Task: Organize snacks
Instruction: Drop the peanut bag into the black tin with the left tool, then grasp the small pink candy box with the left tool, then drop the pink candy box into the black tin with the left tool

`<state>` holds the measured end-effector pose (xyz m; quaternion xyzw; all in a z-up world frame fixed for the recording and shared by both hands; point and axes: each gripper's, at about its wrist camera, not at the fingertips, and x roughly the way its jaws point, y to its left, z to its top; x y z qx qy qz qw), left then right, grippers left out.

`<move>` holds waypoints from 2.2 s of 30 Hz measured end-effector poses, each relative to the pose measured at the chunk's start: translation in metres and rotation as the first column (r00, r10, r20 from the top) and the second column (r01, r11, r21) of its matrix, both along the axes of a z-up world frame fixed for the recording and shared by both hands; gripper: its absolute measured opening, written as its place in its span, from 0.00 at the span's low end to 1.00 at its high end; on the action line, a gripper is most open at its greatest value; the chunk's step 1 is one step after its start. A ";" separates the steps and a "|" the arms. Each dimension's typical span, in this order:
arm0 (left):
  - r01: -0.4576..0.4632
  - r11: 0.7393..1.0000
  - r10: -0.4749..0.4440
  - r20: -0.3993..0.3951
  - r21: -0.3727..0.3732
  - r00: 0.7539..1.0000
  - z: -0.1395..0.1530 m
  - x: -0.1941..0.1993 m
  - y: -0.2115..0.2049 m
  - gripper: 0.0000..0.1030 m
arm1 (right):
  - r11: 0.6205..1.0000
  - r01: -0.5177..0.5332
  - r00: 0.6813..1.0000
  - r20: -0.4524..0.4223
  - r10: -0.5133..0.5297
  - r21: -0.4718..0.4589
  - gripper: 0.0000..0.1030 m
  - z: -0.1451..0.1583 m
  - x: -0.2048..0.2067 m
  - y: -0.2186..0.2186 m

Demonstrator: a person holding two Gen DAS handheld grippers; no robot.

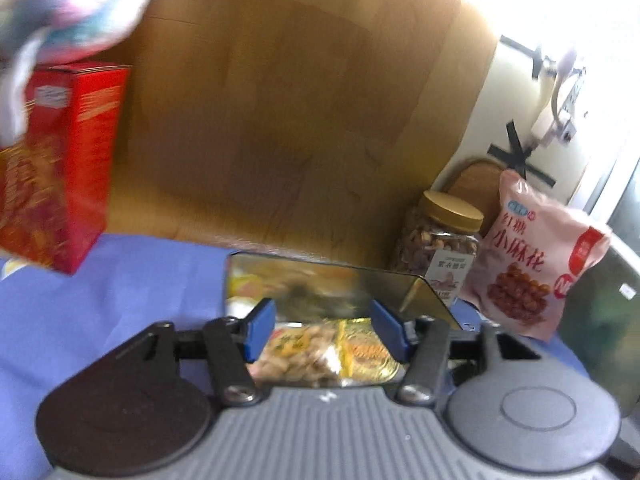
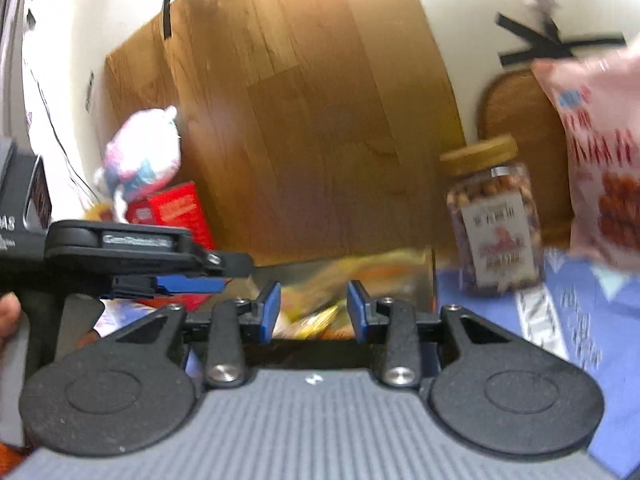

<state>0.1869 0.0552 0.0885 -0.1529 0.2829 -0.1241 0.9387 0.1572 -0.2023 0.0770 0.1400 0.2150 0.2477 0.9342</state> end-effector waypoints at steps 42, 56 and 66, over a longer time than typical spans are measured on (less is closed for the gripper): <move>-0.068 0.997 0.073 -0.179 0.032 0.981 -0.052 -0.024 0.056 0.63 | 0.956 -0.168 0.967 -0.228 0.112 -0.242 0.39 -0.037 -0.010 0.057; -0.056 0.997 0.043 -0.200 -0.060 0.979 -0.062 -0.062 0.048 0.44 | 0.928 -0.192 0.974 -0.175 0.141 -0.320 0.40 -0.043 -0.028 0.089; -0.015 0.999 0.016 0.022 -0.049 1.000 0.015 -0.020 0.011 0.45 | 0.940 -0.011 0.991 0.122 0.056 -0.340 0.41 0.021 -0.016 0.062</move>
